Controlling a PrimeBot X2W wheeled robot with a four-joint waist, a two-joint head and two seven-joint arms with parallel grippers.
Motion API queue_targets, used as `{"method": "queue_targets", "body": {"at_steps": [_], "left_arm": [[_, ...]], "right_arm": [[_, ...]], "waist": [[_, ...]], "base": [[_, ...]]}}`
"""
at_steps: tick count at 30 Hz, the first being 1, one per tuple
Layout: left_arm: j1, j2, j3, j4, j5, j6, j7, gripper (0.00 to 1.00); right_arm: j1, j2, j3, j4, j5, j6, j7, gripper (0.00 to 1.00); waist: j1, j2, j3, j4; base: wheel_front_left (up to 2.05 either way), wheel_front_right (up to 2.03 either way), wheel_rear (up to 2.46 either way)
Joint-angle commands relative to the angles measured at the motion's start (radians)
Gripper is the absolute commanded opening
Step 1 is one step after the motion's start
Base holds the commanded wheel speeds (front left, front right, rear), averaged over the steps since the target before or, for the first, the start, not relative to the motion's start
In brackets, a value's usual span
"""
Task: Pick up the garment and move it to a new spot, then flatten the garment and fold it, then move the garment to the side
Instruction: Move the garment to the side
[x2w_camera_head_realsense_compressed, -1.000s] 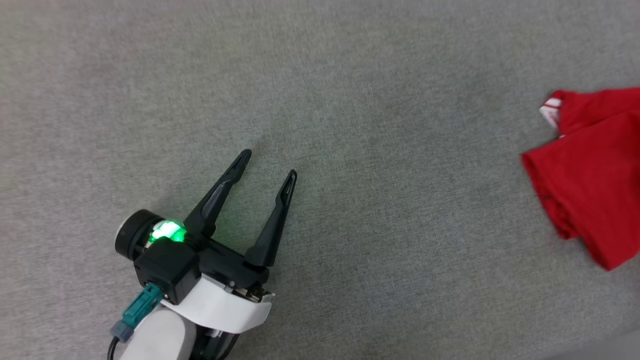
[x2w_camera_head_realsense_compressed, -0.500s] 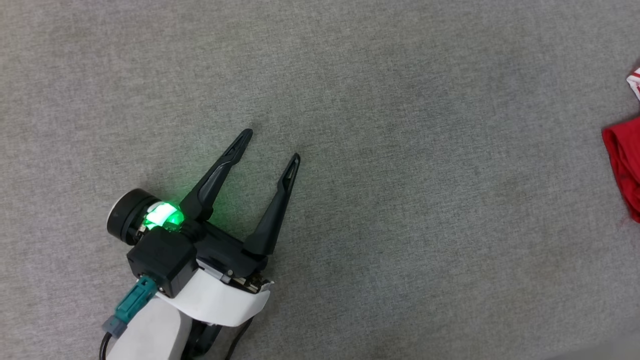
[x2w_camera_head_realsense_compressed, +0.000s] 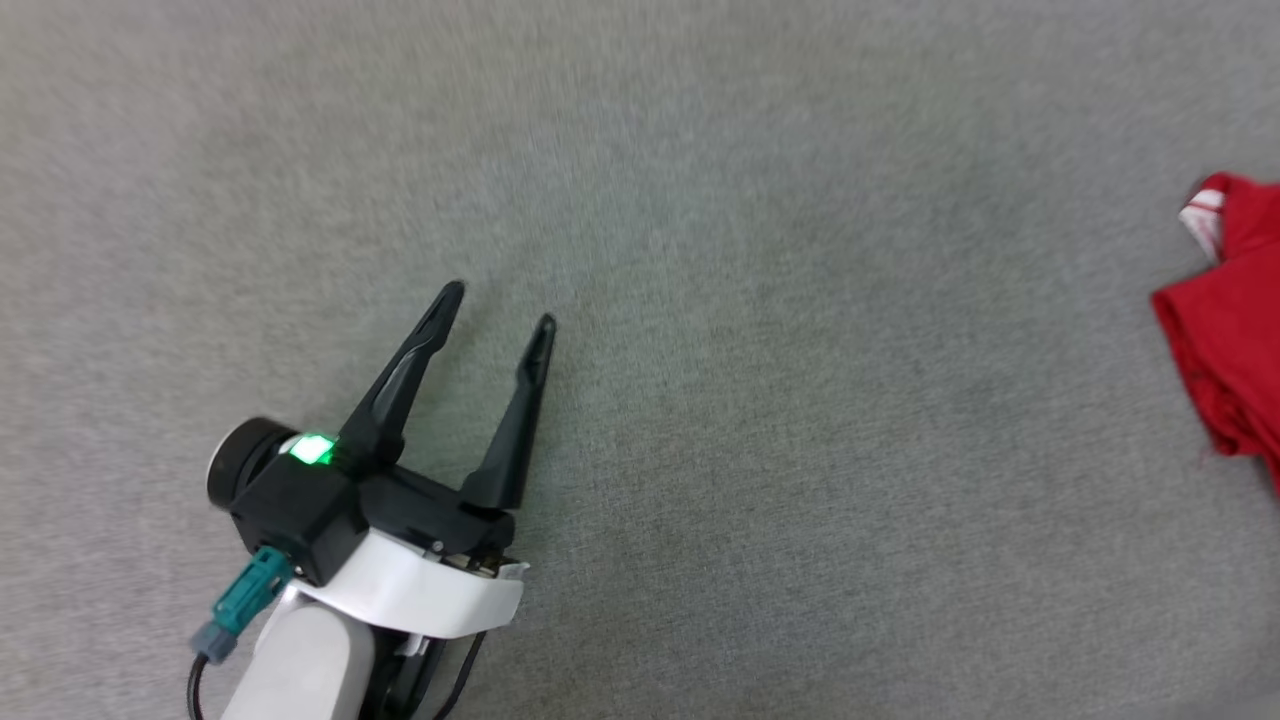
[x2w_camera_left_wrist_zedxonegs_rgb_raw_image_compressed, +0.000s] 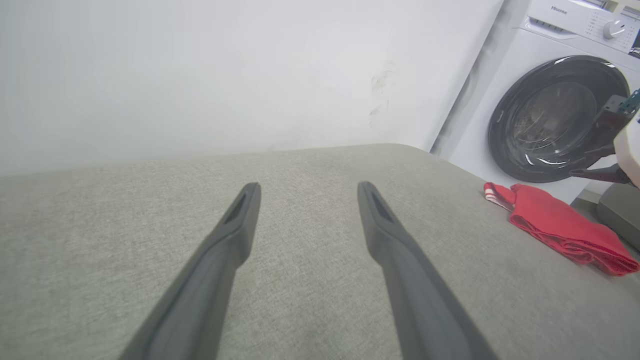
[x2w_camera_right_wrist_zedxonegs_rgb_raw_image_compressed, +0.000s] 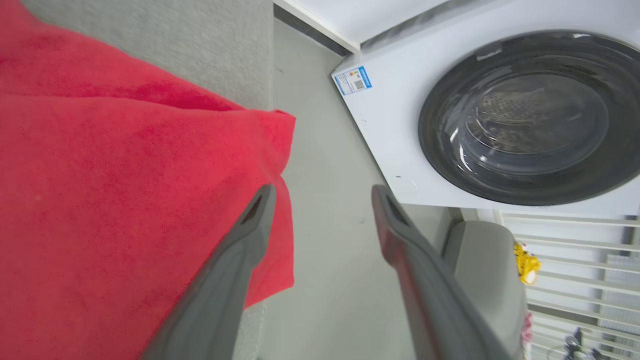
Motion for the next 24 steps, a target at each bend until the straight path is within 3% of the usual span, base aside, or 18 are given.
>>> {"method": "queue_targets", "body": {"at_steps": [1,6,14,18,24], "left_arm": [[0.021,-0.01,0.019,0.008,-0.008,-0.001,-0.002,1.0],[0.073,-0.045,0.089,0.032,-0.017,-0.001,-0.002,1.0],[0.166,-0.102,0.192,0.056,-0.006,-0.001,-0.002,1.0],[0.204,-0.122,0.234,0.058,0.004,-0.001,-0.002,1.0],[0.242,-0.142,0.256,0.085,0.007,-0.001,-0.002,1.0]], "right_arm": [[0.006,0.023,-0.013,-0.029,0.021,-0.001,-0.005,1.0],[0.048,0.109,-0.075,-0.16,0.092,-0.001,-0.036,1.0],[0.195,0.313,-0.147,-0.447,0.207,-0.001,-0.096,1.0],[0.289,0.397,-0.124,-0.561,0.25,-0.001,-0.145,1.0],[0.407,0.492,-0.09,-0.626,0.322,-0.001,-0.239,1.0]], "waist": [[-0.0001,-0.0001,-0.071,0.006],[-0.0001,-0.0001,-0.175,0.022],[-0.0001,-0.0001,-0.309,0.067],[-0.0001,-0.0001,-0.352,0.089],[-0.0001,-0.0001,-0.392,0.127]], "base": [[0.0,0.0,0.0],[0.0,0.0,0.0],[0.0,0.0,0.0],[0.0,0.0,0.0],[0.0,0.0,0.0]]}}
